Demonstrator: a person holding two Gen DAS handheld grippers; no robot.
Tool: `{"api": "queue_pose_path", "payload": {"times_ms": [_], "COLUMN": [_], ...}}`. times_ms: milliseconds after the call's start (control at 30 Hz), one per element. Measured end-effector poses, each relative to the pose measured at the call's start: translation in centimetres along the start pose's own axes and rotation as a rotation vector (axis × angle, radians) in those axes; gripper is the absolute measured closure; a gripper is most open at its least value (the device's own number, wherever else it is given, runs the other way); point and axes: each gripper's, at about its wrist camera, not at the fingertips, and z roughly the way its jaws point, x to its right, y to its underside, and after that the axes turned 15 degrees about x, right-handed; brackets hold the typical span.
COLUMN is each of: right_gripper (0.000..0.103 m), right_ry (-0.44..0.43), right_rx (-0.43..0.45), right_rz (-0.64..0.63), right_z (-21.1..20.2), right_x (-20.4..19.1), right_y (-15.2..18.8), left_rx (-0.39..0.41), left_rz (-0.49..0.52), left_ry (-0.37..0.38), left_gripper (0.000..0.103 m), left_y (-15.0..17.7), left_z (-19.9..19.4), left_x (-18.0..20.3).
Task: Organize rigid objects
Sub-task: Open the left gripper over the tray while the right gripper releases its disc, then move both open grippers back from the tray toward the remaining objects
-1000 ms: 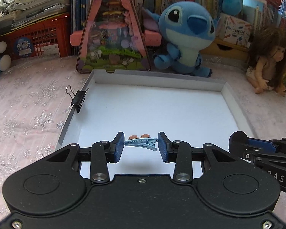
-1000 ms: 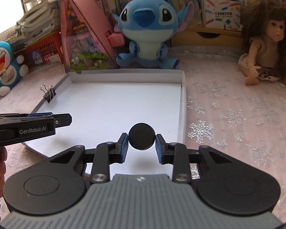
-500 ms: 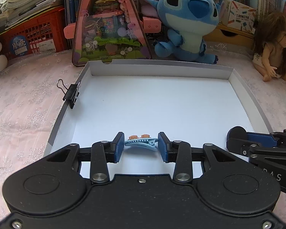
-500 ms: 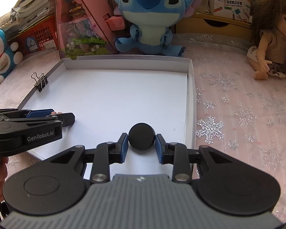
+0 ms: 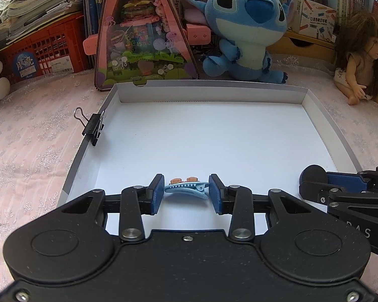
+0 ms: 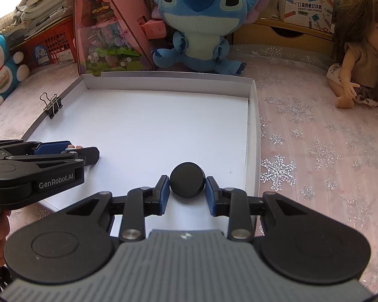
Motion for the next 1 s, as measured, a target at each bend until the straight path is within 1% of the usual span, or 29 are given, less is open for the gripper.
{"api": "queue_pose_path", "payload": {"times_ms": [67,100,200,233,267,300,433,500,600,667,767,833,1000], "right_gripper": [0.067,0.064,0.062,0.060,0.052,0.049,0.045,0.041,0.037,0.034,0.032,0.030,0.025], "right_ry": [-0.001,-0.003,-0.005,-0.005,-0.005,-0.006,-0.001,-0.003,-0.005,-0.003,-0.004,-0.005,-0.011], "right_rx": [0.003,0.005,0.010,0.012,0.014,0.017,0.036,0.051,0.076,0.096,0.121,0.140,0.196], "right_rz": [-0.001,-0.001,-0.002,-0.002,-0.001,-0.001,-0.004,-0.014,-0.034,-0.048,-0.057,-0.053,-0.056], "right_z": [0.0,-0.1,-0.2,-0.3,-0.4,-0.5,-1.1,-1.6,-2.5,-3.2,-4.3,-5.2,-7.3], "right_x": [0.0,0.0,0.0,0.0,0.0,0.0,0.0,0.0,-0.1,-0.2,-0.1,0.1,0.2], "right_y": [0.0,0.1,0.1,0.2,0.2,0.2,0.2,0.2,0.3,0.4,0.7,1.0,1.7], "left_rx": [0.002,0.002,0.002,0.004,0.009,0.014,0.039,0.053,0.076,0.096,0.132,0.148,0.179], "left_rz": [0.003,0.002,0.004,0.004,0.004,0.005,0.015,0.020,0.027,0.033,0.054,0.063,0.067], "left_ry": [0.003,0.007,0.017,0.018,0.018,0.018,0.025,0.028,0.034,0.038,0.048,0.058,0.088], "left_gripper": [0.067,0.066,0.066,0.066,0.066,0.066,0.060,0.057,0.047,0.034,0.030,0.025,0.022], "left_y": [0.0,0.0,0.0,0.0,0.0,0.0,-0.1,-0.2,0.0,0.2,0.6,1.0,2.4], "left_z": [-0.1,-0.1,-0.2,-0.3,-0.5,-0.6,-1.7,-2.3,-3.4,-4.3,-5.9,-6.9,-9.6], "left_x": [0.1,0.1,0.1,0.1,0.1,0.1,0.2,0.2,0.2,0.2,0.3,0.3,0.2]}}
